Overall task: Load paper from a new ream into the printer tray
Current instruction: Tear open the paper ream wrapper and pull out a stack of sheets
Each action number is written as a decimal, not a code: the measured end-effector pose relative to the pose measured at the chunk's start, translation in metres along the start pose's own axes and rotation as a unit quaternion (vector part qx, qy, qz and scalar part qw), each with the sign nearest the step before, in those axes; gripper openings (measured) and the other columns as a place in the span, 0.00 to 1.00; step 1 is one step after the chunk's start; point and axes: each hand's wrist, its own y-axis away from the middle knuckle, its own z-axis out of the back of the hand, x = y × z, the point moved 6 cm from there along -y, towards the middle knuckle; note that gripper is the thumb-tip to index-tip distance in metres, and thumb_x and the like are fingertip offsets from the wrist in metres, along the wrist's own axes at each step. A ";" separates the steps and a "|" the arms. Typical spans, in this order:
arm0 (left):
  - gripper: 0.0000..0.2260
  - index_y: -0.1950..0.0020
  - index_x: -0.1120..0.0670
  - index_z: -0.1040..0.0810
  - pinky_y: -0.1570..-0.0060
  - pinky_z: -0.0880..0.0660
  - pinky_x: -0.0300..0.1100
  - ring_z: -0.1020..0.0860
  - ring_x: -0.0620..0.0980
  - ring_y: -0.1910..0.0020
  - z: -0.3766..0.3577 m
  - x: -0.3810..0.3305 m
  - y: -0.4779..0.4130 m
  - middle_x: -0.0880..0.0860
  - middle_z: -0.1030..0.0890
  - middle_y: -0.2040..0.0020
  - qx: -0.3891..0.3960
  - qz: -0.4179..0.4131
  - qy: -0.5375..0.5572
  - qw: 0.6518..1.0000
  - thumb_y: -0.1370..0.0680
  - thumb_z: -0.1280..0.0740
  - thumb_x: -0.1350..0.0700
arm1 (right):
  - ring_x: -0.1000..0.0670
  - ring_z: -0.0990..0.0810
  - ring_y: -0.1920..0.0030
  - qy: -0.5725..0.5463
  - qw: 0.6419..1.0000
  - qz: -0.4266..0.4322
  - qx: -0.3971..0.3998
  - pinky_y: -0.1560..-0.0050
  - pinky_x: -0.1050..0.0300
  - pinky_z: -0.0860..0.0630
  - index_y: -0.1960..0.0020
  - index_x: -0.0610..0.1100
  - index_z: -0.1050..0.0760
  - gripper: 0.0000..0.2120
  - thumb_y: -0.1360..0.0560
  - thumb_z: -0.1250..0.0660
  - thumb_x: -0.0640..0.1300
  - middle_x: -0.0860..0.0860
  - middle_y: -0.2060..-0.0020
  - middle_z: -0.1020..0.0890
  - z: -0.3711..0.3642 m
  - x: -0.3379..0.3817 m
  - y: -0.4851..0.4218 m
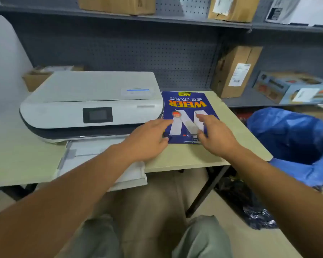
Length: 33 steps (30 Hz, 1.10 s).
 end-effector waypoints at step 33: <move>0.14 0.34 0.56 0.25 0.41 0.23 0.53 0.23 0.57 0.41 -0.084 0.012 -0.091 0.55 0.21 0.38 0.122 0.001 -0.144 0.982 0.16 0.42 0.55 | 0.44 0.21 0.50 0.014 0.996 -0.085 0.014 0.51 0.47 0.20 0.49 0.47 0.20 0.08 0.22 0.37 0.41 0.47 0.48 0.18 -0.028 -0.024 -0.058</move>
